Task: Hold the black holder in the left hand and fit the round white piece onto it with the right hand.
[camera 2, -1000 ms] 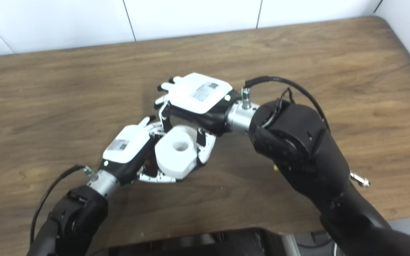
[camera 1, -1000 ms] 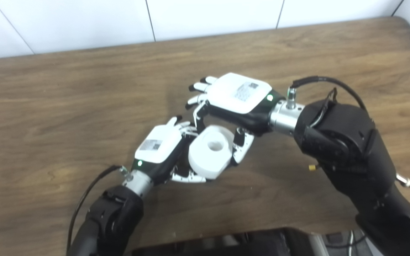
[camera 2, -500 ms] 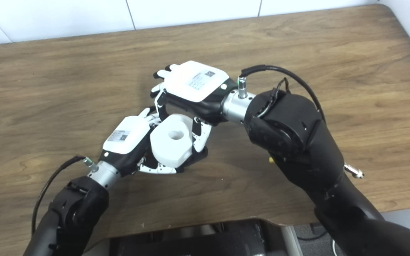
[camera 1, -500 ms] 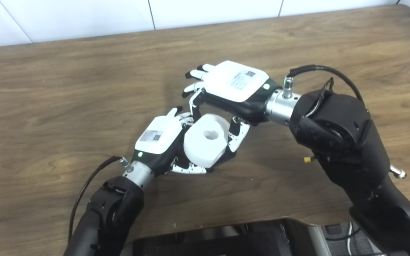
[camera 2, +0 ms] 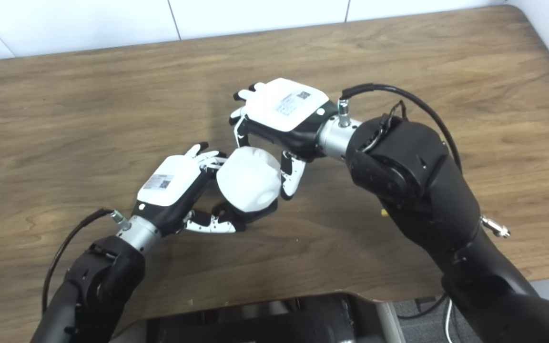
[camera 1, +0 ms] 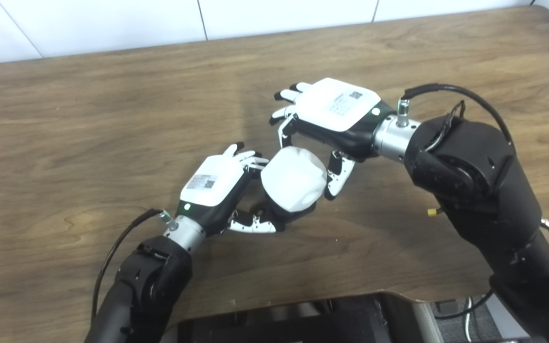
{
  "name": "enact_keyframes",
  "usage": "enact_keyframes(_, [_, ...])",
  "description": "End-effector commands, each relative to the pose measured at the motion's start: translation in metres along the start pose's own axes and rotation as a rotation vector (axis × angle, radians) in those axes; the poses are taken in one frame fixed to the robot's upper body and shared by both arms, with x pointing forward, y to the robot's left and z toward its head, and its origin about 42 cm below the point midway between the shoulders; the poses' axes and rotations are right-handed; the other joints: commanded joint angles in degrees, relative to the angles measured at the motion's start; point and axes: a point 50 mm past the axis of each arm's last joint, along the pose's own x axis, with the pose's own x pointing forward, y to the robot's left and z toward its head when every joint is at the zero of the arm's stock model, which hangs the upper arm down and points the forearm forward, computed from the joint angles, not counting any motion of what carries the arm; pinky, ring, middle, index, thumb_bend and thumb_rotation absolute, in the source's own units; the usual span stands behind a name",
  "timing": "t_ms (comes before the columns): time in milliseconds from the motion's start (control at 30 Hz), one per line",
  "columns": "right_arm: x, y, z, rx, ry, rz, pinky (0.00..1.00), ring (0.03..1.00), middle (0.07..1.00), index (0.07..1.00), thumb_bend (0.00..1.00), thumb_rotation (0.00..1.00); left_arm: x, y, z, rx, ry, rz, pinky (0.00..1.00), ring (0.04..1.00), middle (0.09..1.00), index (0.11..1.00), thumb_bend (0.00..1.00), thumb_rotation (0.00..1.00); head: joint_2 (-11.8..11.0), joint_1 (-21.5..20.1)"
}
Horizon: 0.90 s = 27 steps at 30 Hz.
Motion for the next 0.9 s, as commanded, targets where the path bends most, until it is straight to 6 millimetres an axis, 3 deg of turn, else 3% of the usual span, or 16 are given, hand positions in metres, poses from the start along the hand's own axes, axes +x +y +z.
enact_keyframes(0, [0.002,-0.008,-0.001,-0.036,-0.009,-0.026,1.0,0.984,0.862,0.485,0.52,0.13,0.0,-0.003,-0.003,0.02,0.015,-0.031,1.0,0.889,0.791,0.485,0.52,0.06,0.05,-0.06])
enact_keyframes(500, [0.004,-0.012,0.002,-0.014,-0.014,-0.049,1.0,0.979,0.855,0.485,0.52,0.13,0.001,-0.004,-0.003,0.019,0.015,-0.028,1.0,0.89,0.788,0.485,0.52,0.06,0.07,-0.04])
enact_keyframes(867, [0.001,-0.034,0.0,0.009,-0.002,-0.148,1.0,0.99,0.852,0.483,0.53,0.14,0.002,-0.007,-0.003,0.021,0.021,-0.036,1.0,0.89,0.792,0.485,0.52,0.06,-0.47,-0.07])
